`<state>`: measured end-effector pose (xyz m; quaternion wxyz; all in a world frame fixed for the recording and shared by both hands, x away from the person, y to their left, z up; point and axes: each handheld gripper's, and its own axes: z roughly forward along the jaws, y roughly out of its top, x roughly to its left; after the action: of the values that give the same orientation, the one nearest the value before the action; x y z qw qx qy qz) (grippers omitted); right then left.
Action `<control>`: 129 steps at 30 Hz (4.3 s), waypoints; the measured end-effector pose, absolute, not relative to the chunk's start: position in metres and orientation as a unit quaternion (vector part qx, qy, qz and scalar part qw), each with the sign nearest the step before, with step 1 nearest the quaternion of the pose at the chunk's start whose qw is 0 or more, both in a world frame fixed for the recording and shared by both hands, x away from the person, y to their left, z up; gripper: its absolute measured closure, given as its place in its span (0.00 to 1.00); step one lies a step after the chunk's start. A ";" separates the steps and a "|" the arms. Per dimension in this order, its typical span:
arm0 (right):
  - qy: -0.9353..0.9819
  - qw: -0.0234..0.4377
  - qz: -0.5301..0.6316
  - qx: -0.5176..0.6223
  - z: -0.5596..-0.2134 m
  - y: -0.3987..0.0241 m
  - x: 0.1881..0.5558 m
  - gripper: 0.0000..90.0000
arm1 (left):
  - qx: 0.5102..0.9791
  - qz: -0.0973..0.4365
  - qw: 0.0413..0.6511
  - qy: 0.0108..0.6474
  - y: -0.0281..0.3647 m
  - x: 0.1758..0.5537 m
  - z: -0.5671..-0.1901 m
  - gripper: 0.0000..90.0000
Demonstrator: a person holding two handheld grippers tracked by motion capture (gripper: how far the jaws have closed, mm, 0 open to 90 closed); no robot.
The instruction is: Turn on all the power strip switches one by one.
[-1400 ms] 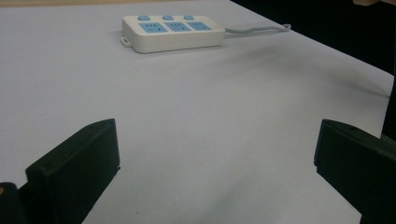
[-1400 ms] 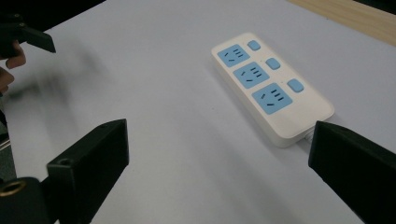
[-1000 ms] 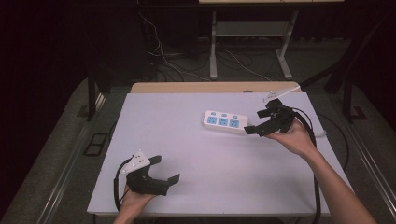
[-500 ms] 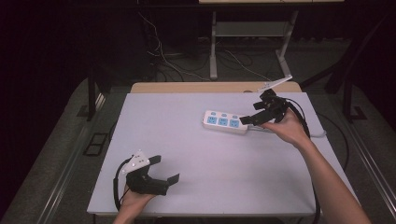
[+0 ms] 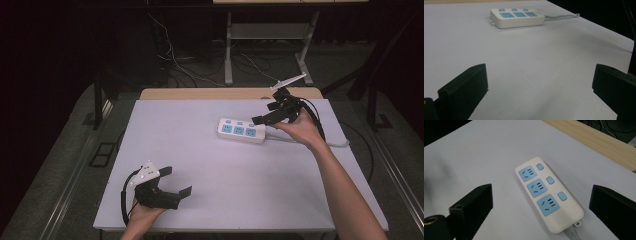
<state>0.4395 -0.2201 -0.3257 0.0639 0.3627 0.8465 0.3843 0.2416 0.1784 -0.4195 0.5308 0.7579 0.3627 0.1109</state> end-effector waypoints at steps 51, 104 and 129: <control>0.848 0.061 0.332 0.408 -0.398 -0.207 0.493 1.00 | 0.758 0.097 0.538 0.357 0.178 0.245 -0.421 0.00; 0.836 0.034 0.364 0.409 -0.422 -0.212 0.495 1.00 | 0.760 0.101 0.534 0.357 0.178 0.243 -0.422 0.00; 0.841 0.048 0.359 0.403 -0.421 -0.211 0.494 1.00 | 0.759 0.100 0.536 0.355 0.179 0.242 -0.421 0.00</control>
<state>0.4941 -0.2108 -0.4213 0.0477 0.4028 0.8406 0.3590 0.2424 0.1789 -0.4214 0.5360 0.7592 0.3554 0.1001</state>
